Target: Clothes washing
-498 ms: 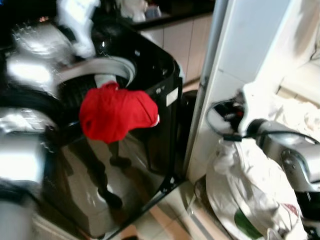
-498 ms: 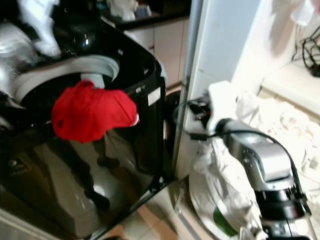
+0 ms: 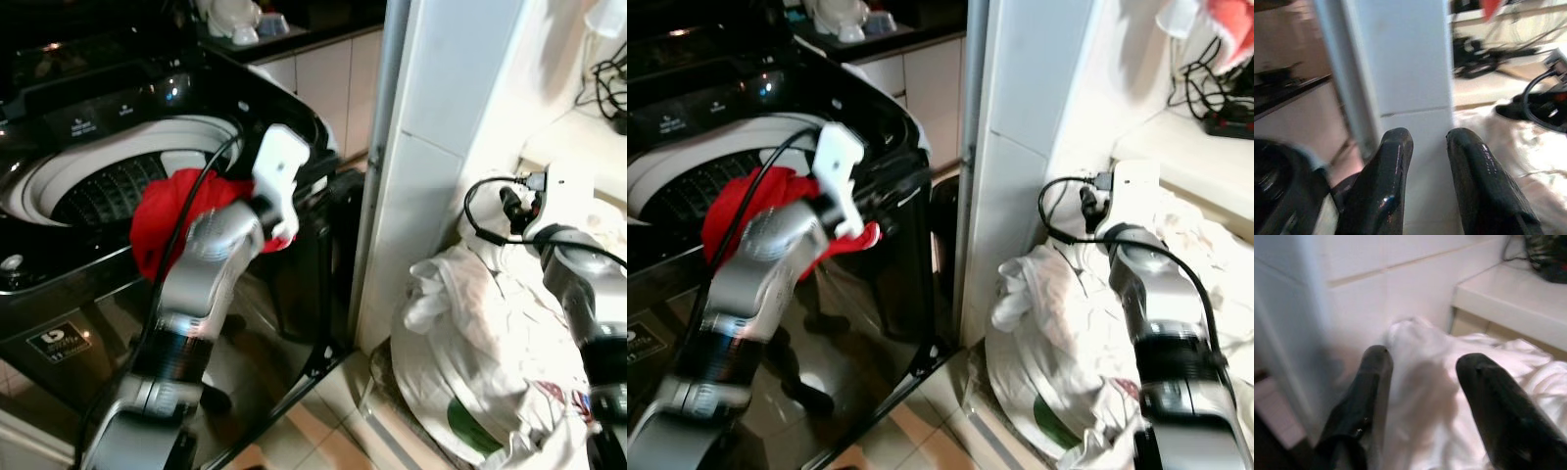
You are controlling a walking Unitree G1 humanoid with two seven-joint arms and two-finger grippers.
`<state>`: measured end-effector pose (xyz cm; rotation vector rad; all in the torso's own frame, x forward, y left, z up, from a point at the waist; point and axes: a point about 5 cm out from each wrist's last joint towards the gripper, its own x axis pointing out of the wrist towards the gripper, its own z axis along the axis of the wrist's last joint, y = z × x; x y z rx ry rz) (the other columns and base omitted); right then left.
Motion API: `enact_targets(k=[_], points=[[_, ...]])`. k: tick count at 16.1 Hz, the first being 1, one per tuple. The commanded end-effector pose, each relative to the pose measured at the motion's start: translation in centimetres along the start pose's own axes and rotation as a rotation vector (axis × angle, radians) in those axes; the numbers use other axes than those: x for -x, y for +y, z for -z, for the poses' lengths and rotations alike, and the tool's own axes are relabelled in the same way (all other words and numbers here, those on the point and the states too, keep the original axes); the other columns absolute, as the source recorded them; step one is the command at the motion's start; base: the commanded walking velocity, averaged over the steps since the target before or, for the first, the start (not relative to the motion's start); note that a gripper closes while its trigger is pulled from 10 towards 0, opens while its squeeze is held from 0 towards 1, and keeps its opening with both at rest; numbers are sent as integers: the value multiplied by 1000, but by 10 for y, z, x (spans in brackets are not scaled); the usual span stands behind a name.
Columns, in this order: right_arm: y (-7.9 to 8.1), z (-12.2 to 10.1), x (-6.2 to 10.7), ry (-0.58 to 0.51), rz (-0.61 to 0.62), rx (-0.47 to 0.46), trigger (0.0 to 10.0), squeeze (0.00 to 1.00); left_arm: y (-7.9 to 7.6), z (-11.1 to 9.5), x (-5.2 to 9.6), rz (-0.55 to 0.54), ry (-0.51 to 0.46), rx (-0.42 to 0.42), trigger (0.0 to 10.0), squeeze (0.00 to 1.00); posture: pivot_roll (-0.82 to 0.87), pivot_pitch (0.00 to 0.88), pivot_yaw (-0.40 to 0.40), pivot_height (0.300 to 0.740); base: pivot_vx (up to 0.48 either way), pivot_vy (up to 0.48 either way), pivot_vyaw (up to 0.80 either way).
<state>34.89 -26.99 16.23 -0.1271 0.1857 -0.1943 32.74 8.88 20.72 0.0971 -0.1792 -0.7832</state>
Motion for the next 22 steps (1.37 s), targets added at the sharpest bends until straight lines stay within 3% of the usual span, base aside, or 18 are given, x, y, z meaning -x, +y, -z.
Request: enact_targets(k=[1,6,7,8,10,11,12,16,22], points=[[-8,-1,-7,-16,25,35,10000,1000,1,-2,7,-28,20,-46,10000,0,-40,0,48,740,0,0,0],[-22,15,-19,99,60,100,10000,1000,-8,2,26,8,73,-69,10000,0,2,0,32,740,0,0,0],[-25,26,-19,164,63,140,10000,122,-15,2,30,74,92,-55,10000,0,6,0,30,740,0,0,0],[-25,32,-18,196,52,144,10000,0,-21,1,33,137,90,-30,10000,0,9,0,29,740,0,0,0],[-25,39,-17,217,39,108,10000,0,-27,-1,36,192,80,-8,10000,0,7,0,32,740,0,0,0],[-26,40,-17,213,35,77,549,0,-29,-2,36,207,75,1,10000,0,7,0,34,740,0,0,0],[-27,42,-17,215,30,81,0,0,-29,-2,36,208,74,5,10000,0,7,0,34,740,0,0,0],[-28,49,-15,232,16,122,0,0,-31,-3,37,222,86,14,10000,0,7,0,36,740,0,0,0],[-27,51,-15,229,10,99,0,0,-33,-2,37,229,97,25,10000,0,9,0,38,740,0,0,0]])
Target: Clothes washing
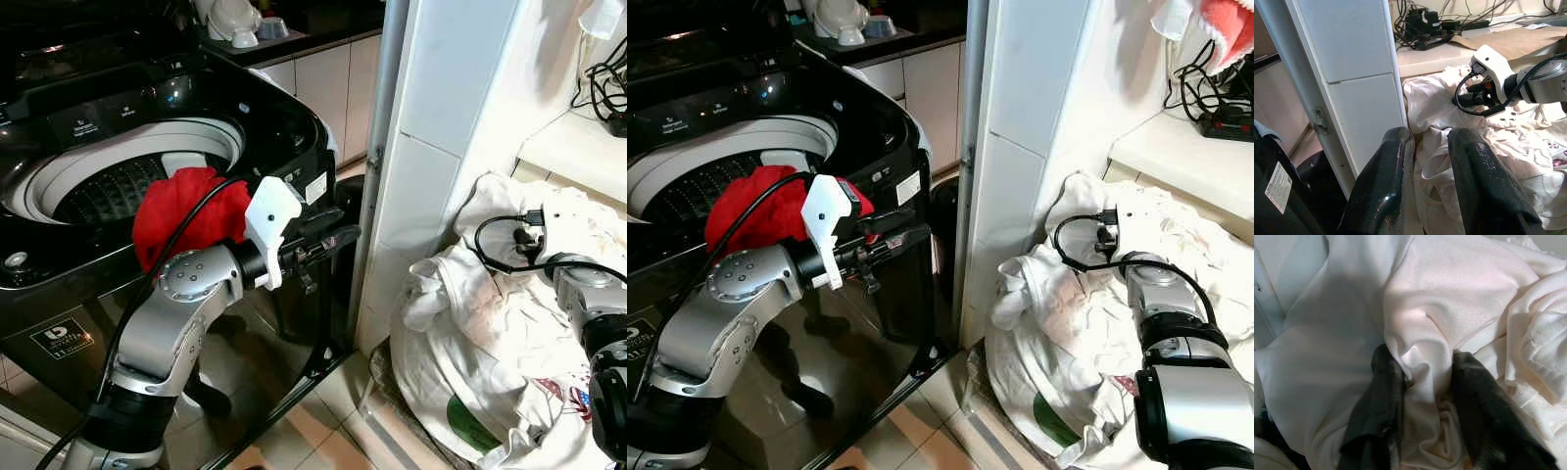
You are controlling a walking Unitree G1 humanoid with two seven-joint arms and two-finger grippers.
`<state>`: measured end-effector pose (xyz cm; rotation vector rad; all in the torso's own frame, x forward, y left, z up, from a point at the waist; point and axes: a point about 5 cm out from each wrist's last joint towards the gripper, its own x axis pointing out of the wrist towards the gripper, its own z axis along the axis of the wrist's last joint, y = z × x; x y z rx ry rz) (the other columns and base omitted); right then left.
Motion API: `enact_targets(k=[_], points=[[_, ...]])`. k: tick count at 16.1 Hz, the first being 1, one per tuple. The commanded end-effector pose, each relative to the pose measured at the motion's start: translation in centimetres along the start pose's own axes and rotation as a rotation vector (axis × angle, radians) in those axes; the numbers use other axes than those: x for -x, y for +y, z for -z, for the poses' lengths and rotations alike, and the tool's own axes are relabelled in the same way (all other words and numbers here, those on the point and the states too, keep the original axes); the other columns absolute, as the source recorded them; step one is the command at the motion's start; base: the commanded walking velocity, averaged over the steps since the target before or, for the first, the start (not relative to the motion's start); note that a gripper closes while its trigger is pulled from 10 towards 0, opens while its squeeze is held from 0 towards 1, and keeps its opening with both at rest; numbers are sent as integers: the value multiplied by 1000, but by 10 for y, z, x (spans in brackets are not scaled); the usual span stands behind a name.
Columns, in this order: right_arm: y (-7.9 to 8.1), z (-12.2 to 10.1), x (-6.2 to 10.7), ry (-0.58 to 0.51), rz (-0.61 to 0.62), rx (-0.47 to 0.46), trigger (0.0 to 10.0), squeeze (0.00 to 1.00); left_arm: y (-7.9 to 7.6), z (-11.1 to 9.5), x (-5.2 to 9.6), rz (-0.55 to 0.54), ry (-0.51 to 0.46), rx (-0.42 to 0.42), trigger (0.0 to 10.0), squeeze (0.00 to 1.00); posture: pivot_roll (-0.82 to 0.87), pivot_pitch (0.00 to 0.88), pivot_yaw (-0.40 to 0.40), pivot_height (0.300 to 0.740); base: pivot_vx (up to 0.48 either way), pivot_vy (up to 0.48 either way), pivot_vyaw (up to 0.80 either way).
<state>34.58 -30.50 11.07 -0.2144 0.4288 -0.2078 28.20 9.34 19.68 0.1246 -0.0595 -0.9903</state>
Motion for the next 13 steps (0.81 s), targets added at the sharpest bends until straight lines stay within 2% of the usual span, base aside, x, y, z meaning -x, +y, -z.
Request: enact_targets(k=[1,9,10,11,12,13], points=[[0,-4,-1,-7,0,-15,0,0,-3,-4,0,19,-4,-11,10000,0,10,0,38,740,0,0,0],[-7,-7,0,-32,14,-26,0,0,0,-6,-1,2,-20,-16,10000,0,5,0,39,740,0,0,0],[-11,-19,1,-89,0,-41,0,0,3,-11,-2,-31,-56,-19,10000,0,5,0,35,740,0,0,0],[-12,-22,1,-102,-4,-48,0,0,4,-12,-2,-40,-64,-19,10000,0,4,0,31,740,0,0,0],[-18,-39,6,-185,-59,-83,0,0,9,-17,-1,-82,-102,-21,10000,0,-1,0,27,740,0,0,0],[-21,-46,8,-219,-84,-98,0,0,10,-19,-1,-96,-116,-21,10000,0,-1,0,27,740,0,0,0]])
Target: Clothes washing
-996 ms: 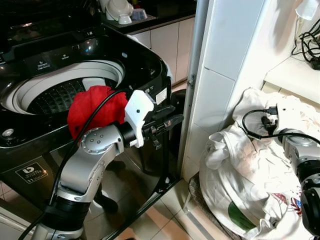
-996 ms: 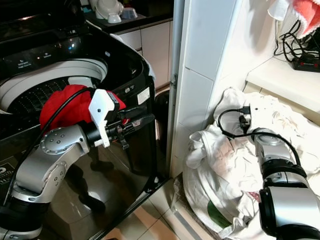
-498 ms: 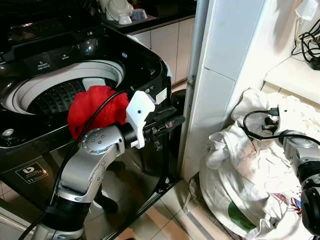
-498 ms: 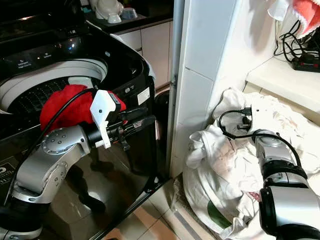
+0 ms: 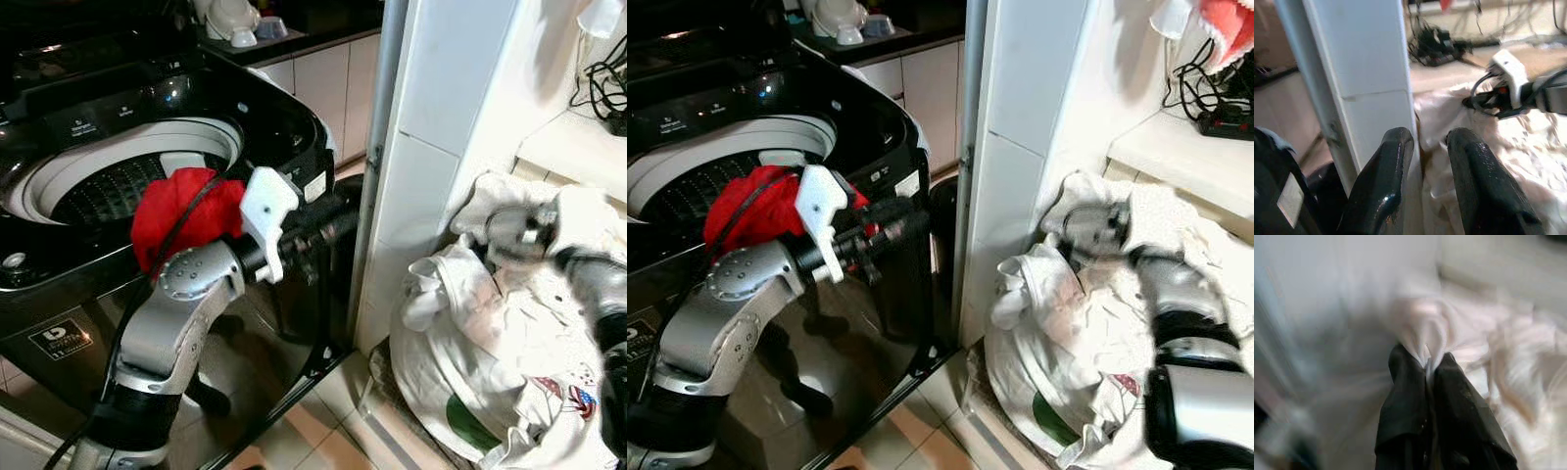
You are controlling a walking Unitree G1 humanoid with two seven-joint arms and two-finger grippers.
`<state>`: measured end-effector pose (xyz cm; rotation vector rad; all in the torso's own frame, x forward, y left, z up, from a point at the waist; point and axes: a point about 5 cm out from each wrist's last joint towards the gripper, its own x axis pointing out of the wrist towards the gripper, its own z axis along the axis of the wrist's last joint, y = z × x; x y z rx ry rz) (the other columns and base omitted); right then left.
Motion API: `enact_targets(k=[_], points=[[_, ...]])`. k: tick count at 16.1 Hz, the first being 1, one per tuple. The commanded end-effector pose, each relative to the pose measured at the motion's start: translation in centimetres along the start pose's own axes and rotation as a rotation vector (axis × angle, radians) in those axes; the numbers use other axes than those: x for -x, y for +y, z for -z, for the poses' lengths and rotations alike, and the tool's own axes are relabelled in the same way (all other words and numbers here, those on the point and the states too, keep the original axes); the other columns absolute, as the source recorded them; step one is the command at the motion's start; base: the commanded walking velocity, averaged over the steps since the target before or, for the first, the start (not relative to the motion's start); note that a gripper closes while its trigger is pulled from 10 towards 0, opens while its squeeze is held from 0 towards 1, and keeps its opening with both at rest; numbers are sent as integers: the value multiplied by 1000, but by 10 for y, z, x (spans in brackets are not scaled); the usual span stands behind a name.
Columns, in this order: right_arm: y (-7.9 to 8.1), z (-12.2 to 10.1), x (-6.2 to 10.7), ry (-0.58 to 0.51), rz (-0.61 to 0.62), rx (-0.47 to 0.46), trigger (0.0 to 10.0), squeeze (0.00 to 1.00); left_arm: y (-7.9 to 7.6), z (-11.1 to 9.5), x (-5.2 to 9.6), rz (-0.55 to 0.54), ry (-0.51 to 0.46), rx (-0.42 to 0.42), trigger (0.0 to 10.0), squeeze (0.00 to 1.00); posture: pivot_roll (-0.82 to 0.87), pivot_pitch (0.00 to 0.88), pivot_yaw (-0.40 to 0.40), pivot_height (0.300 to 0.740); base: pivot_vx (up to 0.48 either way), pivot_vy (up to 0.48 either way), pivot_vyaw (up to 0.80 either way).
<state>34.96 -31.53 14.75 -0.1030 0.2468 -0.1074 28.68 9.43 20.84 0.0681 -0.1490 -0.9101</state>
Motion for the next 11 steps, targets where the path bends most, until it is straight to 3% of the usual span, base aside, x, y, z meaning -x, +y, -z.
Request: enact_targets(k=[1,2,4,7,8,9,11], points=[[-3,-36,5,-142,-85,-57,0,0,6,-13,0,-31,-61,-28,10000,0,-1,0,27,740,0,0,0],[-3,-56,17,-224,-188,-109,0,0,6,-18,0,-38,-98,-23,10000,0,-1,0,27,740,0,0,0],[5,-96,52,-378,-422,-126,0,0,5,-30,-4,-41,-183,-33,10000,0,-21,0,33,740,0,0,0],[33,-131,93,-482,-704,-150,0,0,4,-51,-14,-44,-306,-46,10000,0,-49,0,42,740,0,0,0],[39,-135,97,-490,-742,-156,0,0,4,-55,-17,-39,-330,-35,10000,0,-49,0,42,740,0,0,0],[53,-142,106,-501,-821,-159,0,0,2,-63,-21,-15,-378,-8,10000,1000,-52,0,42,740,0,0,0],[76,-147,117,-495,-929,-157,0,0,-2,-75,-26,19,-454,24,10000,1000,-53,0,38,740,0,0,0]])
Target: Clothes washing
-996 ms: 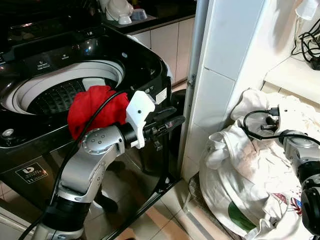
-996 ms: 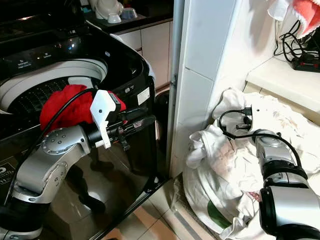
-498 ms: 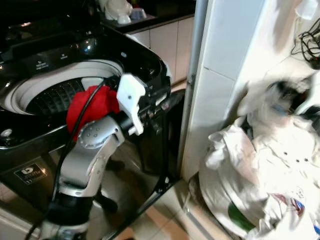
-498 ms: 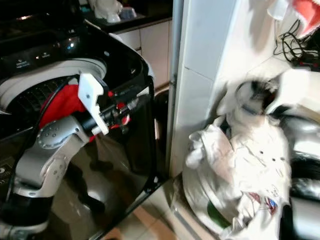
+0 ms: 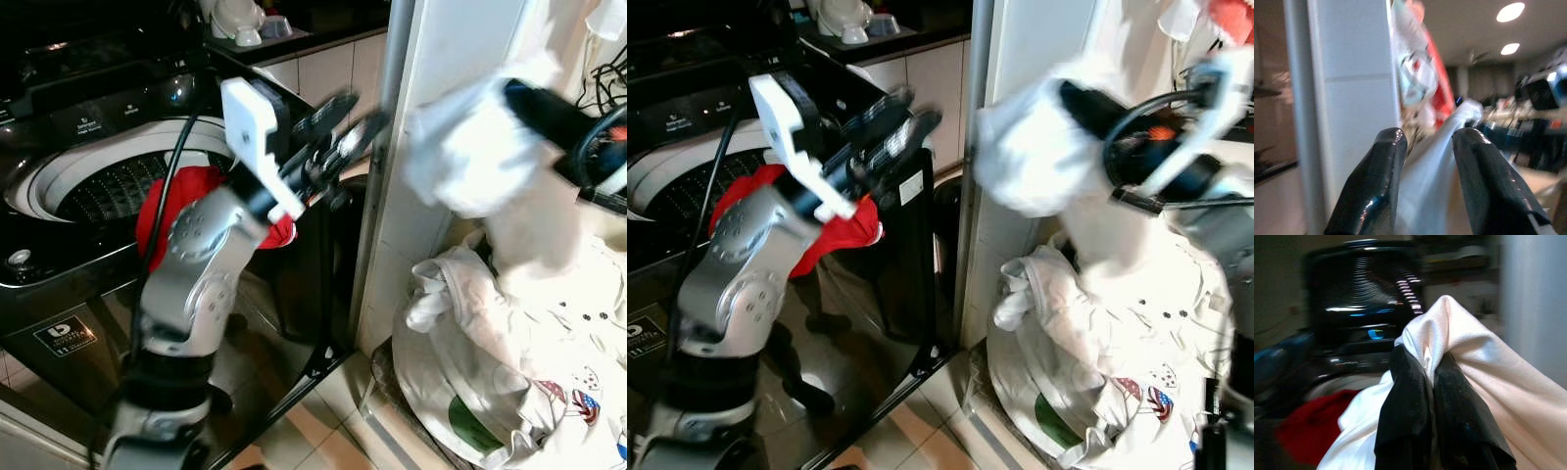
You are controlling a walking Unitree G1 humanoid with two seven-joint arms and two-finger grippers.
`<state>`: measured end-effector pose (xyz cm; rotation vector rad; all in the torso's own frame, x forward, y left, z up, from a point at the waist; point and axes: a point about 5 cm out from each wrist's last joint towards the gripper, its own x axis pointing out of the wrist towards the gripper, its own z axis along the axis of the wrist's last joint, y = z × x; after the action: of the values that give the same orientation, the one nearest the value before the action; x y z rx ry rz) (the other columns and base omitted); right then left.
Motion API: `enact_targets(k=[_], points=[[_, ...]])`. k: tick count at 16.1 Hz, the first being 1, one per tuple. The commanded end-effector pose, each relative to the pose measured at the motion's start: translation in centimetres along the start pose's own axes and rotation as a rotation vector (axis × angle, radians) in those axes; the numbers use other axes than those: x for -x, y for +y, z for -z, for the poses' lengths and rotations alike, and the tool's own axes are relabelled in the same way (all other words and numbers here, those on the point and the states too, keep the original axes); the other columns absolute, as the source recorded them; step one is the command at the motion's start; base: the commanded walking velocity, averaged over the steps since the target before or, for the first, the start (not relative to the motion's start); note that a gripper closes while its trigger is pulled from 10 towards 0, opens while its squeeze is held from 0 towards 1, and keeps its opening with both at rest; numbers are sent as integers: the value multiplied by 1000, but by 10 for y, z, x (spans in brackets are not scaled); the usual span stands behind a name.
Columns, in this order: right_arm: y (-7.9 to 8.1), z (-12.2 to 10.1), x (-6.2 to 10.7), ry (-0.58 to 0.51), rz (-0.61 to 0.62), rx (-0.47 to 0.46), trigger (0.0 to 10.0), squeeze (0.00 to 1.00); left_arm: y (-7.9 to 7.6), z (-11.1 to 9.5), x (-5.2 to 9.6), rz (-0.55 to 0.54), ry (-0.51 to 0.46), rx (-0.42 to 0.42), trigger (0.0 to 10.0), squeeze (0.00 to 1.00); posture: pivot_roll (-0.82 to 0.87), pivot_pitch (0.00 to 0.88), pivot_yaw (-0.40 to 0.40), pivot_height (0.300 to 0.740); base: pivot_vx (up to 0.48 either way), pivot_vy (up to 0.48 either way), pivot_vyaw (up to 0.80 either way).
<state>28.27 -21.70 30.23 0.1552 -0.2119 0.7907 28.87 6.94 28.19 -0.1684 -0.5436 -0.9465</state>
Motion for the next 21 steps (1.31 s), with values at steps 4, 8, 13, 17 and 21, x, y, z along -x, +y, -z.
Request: enact_targets(k=[4,8,13,17,21], points=[[37,8,-22,9,-186,-93,0,0,-9,10,-9,55,49,13,10000,1000,-43,0,20,740,0,0,0],[44,6,-23,-1,-205,-132,0,0,-17,32,-2,120,190,-19,10000,0,-48,0,25,740,0,0,0],[46,2,-20,-17,-209,-152,0,0,-18,41,3,153,251,-31,6745,0,-50,0,28,740,0,0,0],[50,3,-21,-8,-210,-152,0,0,-14,38,2,132,229,-16,0,0,-49,0,29,740,0,0,0],[50,3,-22,-5,-206,-152,0,0,-11,35,2,113,209,-12,0,0,-50,0,29,740,0,0,0]])
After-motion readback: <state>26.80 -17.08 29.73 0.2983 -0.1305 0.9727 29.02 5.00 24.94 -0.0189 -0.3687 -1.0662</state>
